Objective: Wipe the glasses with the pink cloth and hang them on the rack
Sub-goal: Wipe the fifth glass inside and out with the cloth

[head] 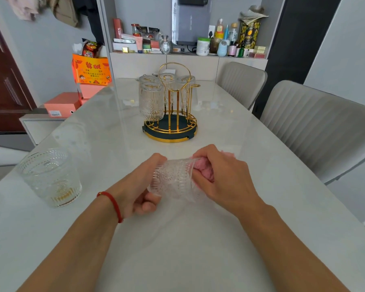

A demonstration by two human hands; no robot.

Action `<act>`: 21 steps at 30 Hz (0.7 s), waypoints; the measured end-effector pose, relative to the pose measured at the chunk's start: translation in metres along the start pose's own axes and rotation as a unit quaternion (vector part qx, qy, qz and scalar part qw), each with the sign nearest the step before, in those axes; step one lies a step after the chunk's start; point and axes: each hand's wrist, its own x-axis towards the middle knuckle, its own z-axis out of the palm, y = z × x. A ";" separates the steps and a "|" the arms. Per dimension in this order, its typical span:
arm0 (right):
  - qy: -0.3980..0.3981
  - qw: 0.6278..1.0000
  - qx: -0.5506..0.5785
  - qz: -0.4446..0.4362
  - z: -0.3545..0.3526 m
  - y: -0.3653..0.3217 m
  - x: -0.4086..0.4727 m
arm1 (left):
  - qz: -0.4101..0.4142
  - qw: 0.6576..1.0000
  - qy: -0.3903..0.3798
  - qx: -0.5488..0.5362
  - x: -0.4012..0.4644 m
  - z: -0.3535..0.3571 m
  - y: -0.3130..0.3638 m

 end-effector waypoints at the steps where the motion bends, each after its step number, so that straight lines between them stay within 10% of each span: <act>1: 0.029 0.999 -0.013 -0.022 -0.002 -0.002 0.000 | -0.001 1.000 -0.005 -0.003 -0.001 -0.001 0.001; 12: 0.064 0.949 0.258 0.169 0.006 0.004 0.003 | 0.154 0.973 -0.072 -0.157 0.002 0.001 0.003; 21: 0.046 0.863 0.455 0.215 -0.009 0.001 0.011 | 0.402 0.874 0.272 0.001 -0.006 -0.012 0.011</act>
